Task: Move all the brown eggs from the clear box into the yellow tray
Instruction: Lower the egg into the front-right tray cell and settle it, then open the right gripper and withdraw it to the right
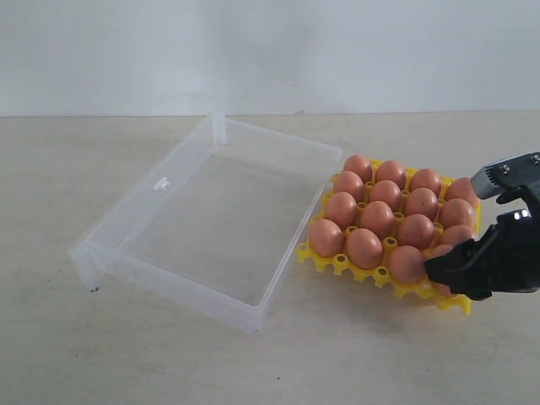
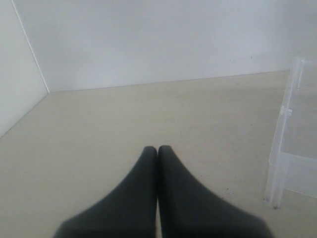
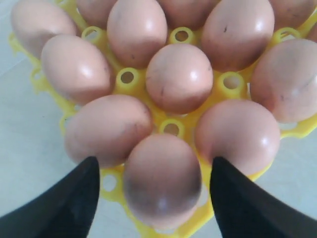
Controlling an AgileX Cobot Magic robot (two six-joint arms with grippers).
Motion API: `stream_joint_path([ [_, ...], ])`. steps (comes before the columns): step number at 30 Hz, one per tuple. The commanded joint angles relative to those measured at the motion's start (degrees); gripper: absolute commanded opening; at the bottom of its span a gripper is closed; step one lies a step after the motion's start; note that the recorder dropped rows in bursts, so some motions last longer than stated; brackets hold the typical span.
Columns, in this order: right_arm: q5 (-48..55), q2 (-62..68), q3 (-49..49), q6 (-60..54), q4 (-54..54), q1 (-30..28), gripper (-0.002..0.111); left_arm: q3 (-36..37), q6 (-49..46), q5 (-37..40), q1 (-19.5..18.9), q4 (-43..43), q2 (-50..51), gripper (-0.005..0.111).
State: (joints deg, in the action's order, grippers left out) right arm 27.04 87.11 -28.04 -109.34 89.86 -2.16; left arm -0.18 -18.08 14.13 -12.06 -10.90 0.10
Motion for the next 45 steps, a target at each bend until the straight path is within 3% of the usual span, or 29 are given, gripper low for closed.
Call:
stream_joint_path([
  [1, 0.19, -0.04, 0.06, -0.42, 0.27, -0.16, 0.065, 0.18, 0.52, -0.62, -0.17, -0.21, -0.10, -0.004],
  [22, 0.27, -0.32, 0.06, 6.08, 0.27, -0.16, 0.064, 0.18, 0.52, -0.73, -0.18, -0.21, -0.10, -0.004],
  [25, 2.37, -2.92, 0.06, 7.97, 0.27, -0.16, 0.047, 0.18, 0.52, -0.73, -0.18, -0.21, -0.10, -0.004],
  [30, 2.82, -10.70, -0.06, 11.54, 0.27, -0.16, -0.001, 0.18, 0.52, -0.61, -0.18, -0.21, -0.10, -0.004],
  [38, 5.70, -23.27, -2.10, 9.49, 1.18, -0.16, 0.000, 0.18, 0.52, -0.61, -0.18, -0.21, -0.10, -0.004],
  [42, 8.83, -30.84, -9.97, 10.36, 1.18, -0.05, 0.000, 0.18, 0.52, -0.61, -0.18, -0.21, -0.10, -0.004],
  [45, 5.38, -36.28, -16.83, 12.09, 1.18, -0.05, 0.000, 0.18, 0.52, -0.61, -0.18, -0.21, -0.10, -0.004],
])
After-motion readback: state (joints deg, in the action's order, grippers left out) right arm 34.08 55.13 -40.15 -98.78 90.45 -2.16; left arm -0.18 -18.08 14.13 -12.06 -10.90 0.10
